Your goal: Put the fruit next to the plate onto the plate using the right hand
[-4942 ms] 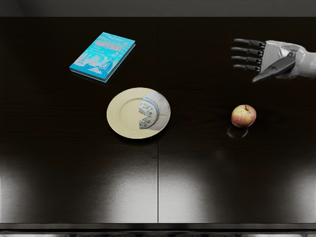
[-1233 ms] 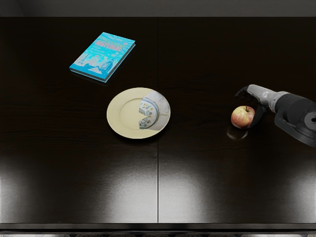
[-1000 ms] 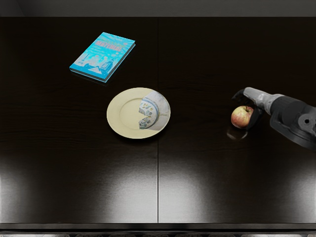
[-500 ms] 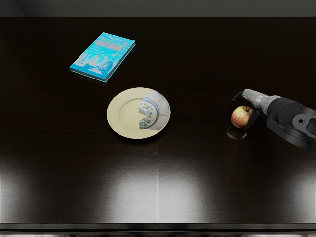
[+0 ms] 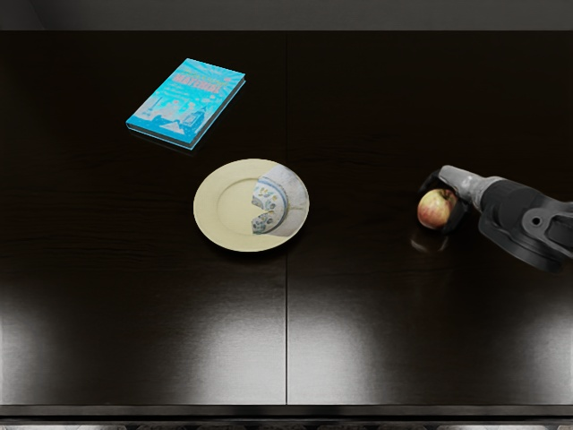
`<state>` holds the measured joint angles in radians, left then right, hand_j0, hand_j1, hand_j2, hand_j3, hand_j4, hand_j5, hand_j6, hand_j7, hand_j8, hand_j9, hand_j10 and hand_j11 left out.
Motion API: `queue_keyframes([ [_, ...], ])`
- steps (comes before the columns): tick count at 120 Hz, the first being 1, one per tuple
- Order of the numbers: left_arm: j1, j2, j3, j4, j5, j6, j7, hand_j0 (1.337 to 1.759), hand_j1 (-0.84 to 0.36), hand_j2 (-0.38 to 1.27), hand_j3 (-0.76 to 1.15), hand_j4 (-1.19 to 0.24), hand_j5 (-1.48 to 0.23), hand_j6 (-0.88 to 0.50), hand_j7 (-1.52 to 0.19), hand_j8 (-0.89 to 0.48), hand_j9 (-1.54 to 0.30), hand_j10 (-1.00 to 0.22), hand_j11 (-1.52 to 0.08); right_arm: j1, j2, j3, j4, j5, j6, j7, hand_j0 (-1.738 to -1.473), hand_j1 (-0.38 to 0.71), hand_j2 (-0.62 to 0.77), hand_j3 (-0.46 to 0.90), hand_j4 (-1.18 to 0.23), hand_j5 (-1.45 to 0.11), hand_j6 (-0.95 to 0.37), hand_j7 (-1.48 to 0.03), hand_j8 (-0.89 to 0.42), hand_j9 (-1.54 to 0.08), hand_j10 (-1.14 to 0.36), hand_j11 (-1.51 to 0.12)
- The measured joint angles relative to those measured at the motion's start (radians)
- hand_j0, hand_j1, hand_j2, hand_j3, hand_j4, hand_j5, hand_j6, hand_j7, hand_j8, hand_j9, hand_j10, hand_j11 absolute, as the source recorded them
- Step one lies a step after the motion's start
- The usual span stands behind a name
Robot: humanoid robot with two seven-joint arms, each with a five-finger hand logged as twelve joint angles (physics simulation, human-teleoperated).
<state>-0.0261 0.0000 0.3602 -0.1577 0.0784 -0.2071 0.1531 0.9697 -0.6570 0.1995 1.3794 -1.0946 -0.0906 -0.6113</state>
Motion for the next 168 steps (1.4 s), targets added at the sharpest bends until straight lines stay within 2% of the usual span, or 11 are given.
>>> queue_keyframes([
  [18,0.000,0.000,0.000,0.000,0.000,0.000,0.000,1.658,0.07,0.05,0.00,-0.23,-0.30,-0.23,-0.30,-0.23,-0.30,-0.23,-0.30,0.000,0.002,-0.001,-0.002,-0.001,0.000,0.000,-1.655,0.17,-0.10,0.00,-0.44,-0.60,-0.42,-0.59,-0.44,-0.60,-0.44,-0.60],
  [37,0.000,0.000,0.000,0.000,0.000,0.000,0.000,1.658,0.07,0.05,0.00,-0.23,-0.30,-0.23,-0.30,-0.23,-0.30,-0.23,-0.30,0.000,0.006,0.000,-0.004,0.000,-0.001,-0.001,-1.651,0.18,-0.08,0.00,-0.49,-0.67,-0.38,-0.65,-0.40,-0.67,-0.49,-0.67],
  [50,0.000,0.000,0.000,0.000,0.000,0.000,0.000,1.658,0.07,0.05,0.00,-0.23,-0.30,-0.23,-0.30,-0.23,-0.30,-0.23,-0.30,0.000,0.007,0.001,-0.004,0.000,-0.002,-0.001,-1.649,0.19,-0.05,0.00,-0.47,-0.73,-0.36,-0.71,-0.38,-0.73,-0.54,-0.73],
  [57,0.000,0.000,0.000,0.000,0.000,0.000,0.000,1.658,0.07,0.05,0.00,-0.23,-0.30,-0.23,-0.30,-0.23,-0.30,-0.23,-0.30,0.000,0.007,0.000,-0.004,0.001,-0.003,-0.001,-1.649,0.21,0.02,0.00,-0.46,-0.78,-0.33,-0.76,-0.37,-0.78,-0.57,-0.78],
  [67,0.000,0.000,0.000,0.000,0.000,0.000,0.000,1.658,0.07,0.05,0.00,-0.23,-0.30,-0.23,-0.30,-0.23,-0.30,-0.23,-0.30,0.001,0.008,0.002,-0.003,0.003,-0.005,-0.001,-1.649,0.22,0.05,0.00,-0.42,-0.85,-0.30,-0.82,-0.33,-0.84,-0.55,-0.84],
  [84,0.000,0.000,0.000,0.000,0.000,0.000,0.000,1.658,0.07,0.05,0.00,-0.23,-0.30,-0.23,-0.30,-0.23,-0.30,-0.23,-0.30,0.005,0.005,0.008,-0.002,0.009,-0.006,-0.001,-1.648,0.20,0.02,0.00,-0.41,-0.93,-0.28,-0.89,-0.30,-0.92,-0.53,-0.90],
  [123,0.000,0.000,0.000,0.000,0.000,0.000,0.000,1.658,0.07,0.05,0.00,-0.23,-0.30,-0.23,-0.30,-0.23,-0.30,-0.23,-0.30,0.019,-0.006,0.100,0.016,0.048,0.060,0.000,-1.646,0.16,-0.04,0.00,-0.44,-0.97,-0.28,-0.94,-0.30,-0.98,-0.54,-0.95],
  [146,0.000,0.000,0.000,0.000,0.000,0.000,0.000,1.658,0.07,0.05,0.00,-0.23,-0.30,-0.23,-0.30,-0.23,-0.30,-0.23,-0.30,0.021,-0.010,0.192,0.046,0.126,0.136,0.000,-1.648,0.24,0.07,0.00,-0.37,-0.99,-0.23,-0.95,-0.25,-0.98,-0.48,-0.96],
  [152,0.000,0.000,0.000,0.000,0.000,0.000,0.000,1.658,0.07,0.05,0.00,-0.23,-0.30,-0.23,-0.30,-0.23,-0.30,-0.23,-0.30,0.022,-0.009,0.216,0.054,0.150,0.157,-0.001,-1.647,0.33,0.24,0.00,-0.33,-1.00,-0.20,-0.95,-0.22,-0.98,-0.46,-0.98],
  [158,0.000,0.000,0.000,0.000,0.000,0.000,0.000,1.658,0.07,0.05,0.00,-0.23,-0.30,-0.23,-0.30,-0.23,-0.30,-0.23,-0.30,0.023,-0.008,0.234,0.063,0.175,0.170,-0.001,-1.647,0.33,0.21,0.00,-0.31,-1.01,-0.18,-0.95,-0.20,-0.99,-0.45,-0.98],
  [168,0.000,0.000,0.000,0.000,0.000,0.000,0.000,1.658,0.07,0.05,0.00,-0.23,-0.30,-0.23,-0.30,-0.23,-0.30,-0.23,-0.30,0.032,-0.003,0.253,0.078,0.209,0.182,-0.001,-1.645,0.38,0.29,0.00,-0.30,-1.01,-0.18,-0.95,-0.19,-0.99,-0.45,-0.99],
])
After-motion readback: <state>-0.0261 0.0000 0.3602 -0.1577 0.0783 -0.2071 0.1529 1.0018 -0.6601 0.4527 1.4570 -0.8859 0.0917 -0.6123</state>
